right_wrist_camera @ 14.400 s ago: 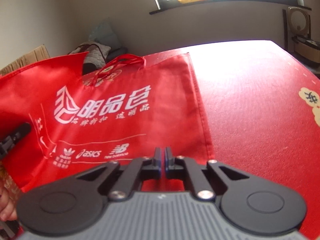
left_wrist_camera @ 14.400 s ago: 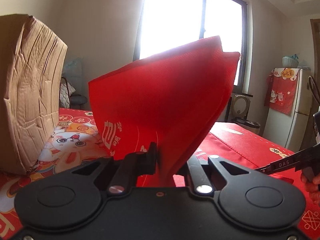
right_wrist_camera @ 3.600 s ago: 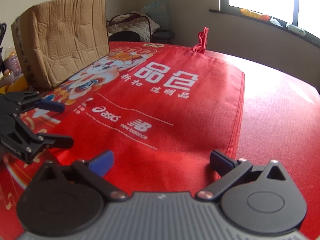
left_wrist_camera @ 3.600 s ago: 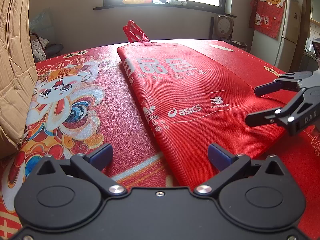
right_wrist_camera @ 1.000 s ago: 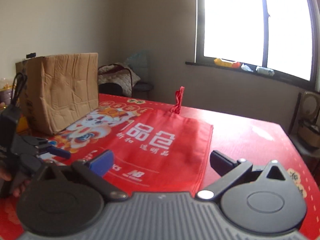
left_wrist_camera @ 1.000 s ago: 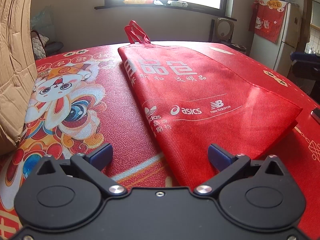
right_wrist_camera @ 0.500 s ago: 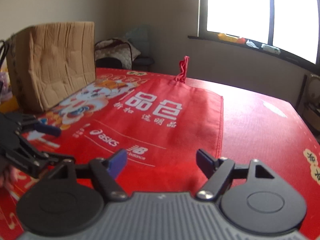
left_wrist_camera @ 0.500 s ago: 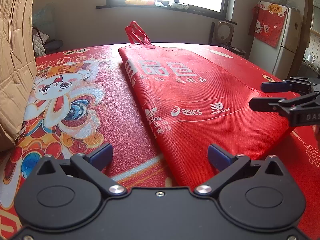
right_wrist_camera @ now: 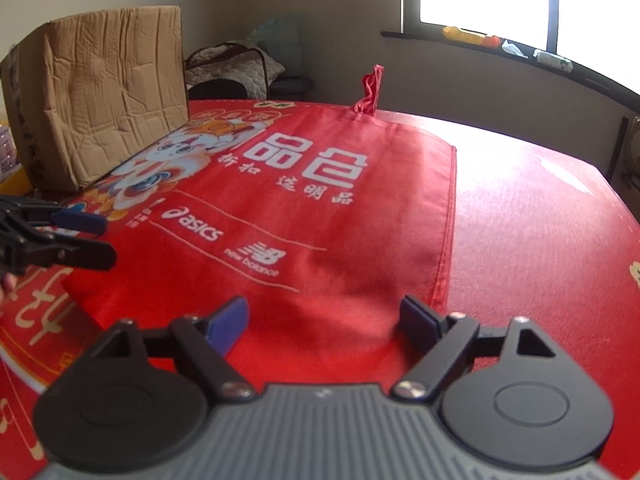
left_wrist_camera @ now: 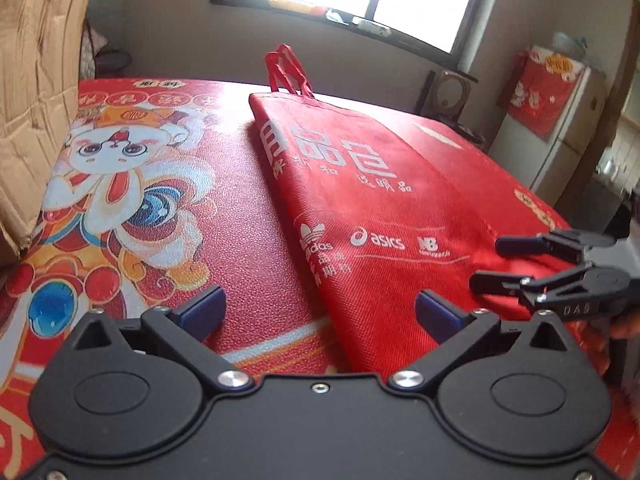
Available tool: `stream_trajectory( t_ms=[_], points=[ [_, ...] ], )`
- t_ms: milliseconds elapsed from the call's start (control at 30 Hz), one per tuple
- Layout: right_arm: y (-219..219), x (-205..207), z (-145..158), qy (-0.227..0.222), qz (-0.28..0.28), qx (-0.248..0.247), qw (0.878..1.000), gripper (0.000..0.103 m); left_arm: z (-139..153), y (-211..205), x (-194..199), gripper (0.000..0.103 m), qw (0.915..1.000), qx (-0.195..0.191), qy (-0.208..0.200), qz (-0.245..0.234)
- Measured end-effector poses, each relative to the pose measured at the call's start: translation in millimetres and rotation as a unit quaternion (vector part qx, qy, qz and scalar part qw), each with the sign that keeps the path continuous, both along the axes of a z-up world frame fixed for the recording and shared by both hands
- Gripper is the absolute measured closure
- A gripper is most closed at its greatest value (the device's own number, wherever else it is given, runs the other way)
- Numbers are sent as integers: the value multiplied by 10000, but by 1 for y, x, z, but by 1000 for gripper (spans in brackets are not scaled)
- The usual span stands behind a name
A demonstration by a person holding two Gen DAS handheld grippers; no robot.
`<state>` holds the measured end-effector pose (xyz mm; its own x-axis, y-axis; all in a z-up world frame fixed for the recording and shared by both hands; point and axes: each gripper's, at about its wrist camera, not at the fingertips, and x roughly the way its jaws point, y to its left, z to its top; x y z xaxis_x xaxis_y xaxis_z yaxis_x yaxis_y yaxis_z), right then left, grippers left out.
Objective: Fold shopping bag
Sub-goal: 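Roll the left gripper and move it to the folded bag's side edge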
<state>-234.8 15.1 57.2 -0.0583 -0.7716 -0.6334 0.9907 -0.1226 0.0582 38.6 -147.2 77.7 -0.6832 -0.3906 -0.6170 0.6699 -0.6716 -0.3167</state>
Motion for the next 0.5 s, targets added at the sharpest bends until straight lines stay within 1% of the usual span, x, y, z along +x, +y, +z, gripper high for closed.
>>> stream_trajectory(
  t_ms=[67,133,167,200,233,267,300,500],
  points=[
    [-1,2,0,59,49,24,10000,14,4,-7,1,1,9979,489,168,387],
    [-2,2,0,39,87,35,9999,11,7,-15,0,1,9914,1121,389,554],
    [-2,2,0,37,96,35,9999,11,6,-21,-2,1,9855,1519,574,499],
    [-2,2,0,47,102,37,9999,11,5,-26,-4,1,9776,1911,757,449],
    [-2,2,0,51,105,36,9999,11,2,-32,-6,1,9700,2219,895,428],
    [-2,2,0,45,109,35,9999,11,0,-38,-8,1,9639,2438,983,434],
    [-3,2,0,39,116,35,9999,10,-1,-42,-10,1,9598,2566,1032,471],
    [-2,3,0,56,158,36,9999,7,0,-35,-27,1,9606,2530,934,675]
  ],
)
